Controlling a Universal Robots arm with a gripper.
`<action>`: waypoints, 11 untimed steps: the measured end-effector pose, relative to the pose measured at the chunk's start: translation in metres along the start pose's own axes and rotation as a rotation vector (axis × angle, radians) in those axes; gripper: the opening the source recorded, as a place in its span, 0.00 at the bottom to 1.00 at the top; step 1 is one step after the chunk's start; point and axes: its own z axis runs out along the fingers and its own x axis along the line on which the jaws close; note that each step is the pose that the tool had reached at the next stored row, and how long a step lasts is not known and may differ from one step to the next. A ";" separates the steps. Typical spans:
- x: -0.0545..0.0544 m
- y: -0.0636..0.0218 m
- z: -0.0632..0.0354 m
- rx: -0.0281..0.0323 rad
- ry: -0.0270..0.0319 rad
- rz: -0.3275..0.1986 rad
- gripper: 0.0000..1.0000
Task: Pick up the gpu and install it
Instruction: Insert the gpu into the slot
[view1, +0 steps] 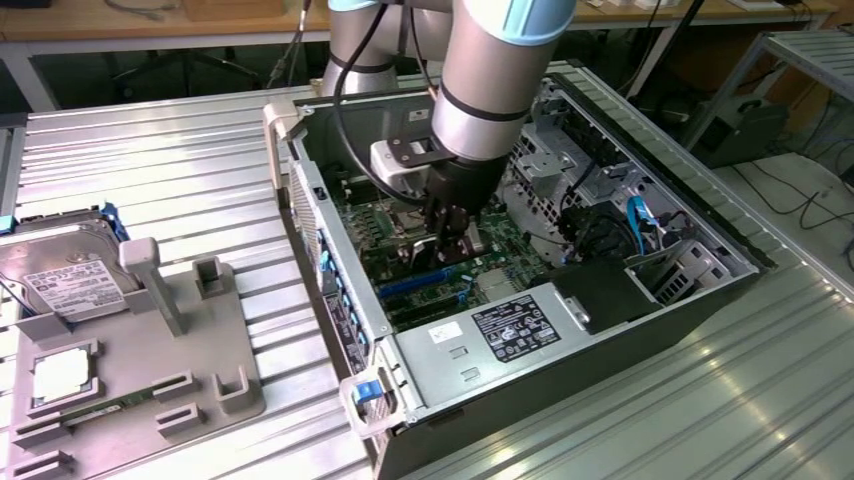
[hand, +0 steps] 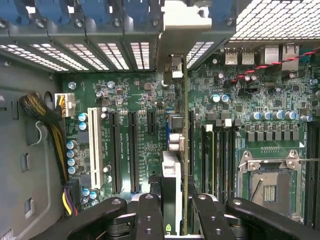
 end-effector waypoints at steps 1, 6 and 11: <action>0.000 0.0007 0.0004 0.0000 -0.0001 0.000 0.28; 0.000 0.0026 0.0026 0.0000 0.0001 0.000 0.28; 0.000 0.0050 0.0045 0.0001 -0.0002 0.000 0.28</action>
